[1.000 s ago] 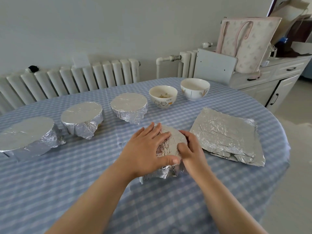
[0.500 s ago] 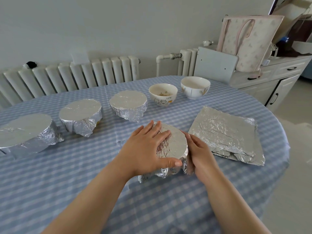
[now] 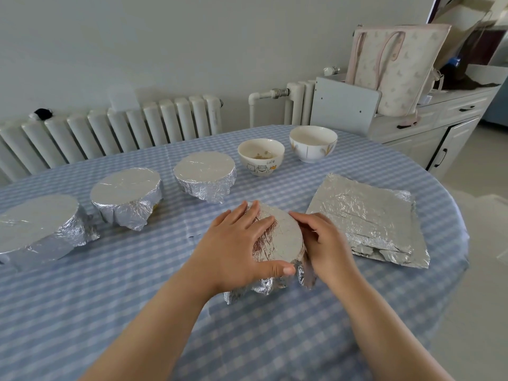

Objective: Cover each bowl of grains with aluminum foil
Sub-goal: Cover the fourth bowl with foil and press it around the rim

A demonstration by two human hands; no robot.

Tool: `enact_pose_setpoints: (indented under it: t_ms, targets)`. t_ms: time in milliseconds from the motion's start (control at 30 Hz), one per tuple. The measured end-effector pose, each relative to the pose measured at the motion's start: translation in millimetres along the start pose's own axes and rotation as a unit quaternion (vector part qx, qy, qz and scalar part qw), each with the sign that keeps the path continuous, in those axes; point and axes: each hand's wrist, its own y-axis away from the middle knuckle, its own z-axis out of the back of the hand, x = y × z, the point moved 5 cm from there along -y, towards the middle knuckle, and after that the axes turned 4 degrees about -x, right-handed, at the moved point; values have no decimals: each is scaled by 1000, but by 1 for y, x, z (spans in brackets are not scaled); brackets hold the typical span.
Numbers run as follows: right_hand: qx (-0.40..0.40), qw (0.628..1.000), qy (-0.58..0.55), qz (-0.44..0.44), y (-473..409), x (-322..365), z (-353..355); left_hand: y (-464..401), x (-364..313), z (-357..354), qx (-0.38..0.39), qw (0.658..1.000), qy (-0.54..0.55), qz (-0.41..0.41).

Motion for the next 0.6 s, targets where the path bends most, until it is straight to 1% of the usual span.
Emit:
enact_pose_setpoints:
  t_ms: [100, 233, 533, 600]
  targets:
    - [-1, 1000, 21, 14, -1, 0, 1, 0, 0, 0, 0, 1000, -1, 0]
    - [-8, 999, 52, 12, -1, -2, 1, 0, 1, -1, 2, 1000, 0, -1]
    - [-42, 997, 40, 47, 2, -3, 2, -1, 0, -1, -6, 1000, -3, -2]
    - [-40, 998, 36, 39, 5, -4, 2, -1, 0, 0, -10, 1000, -2, -2]
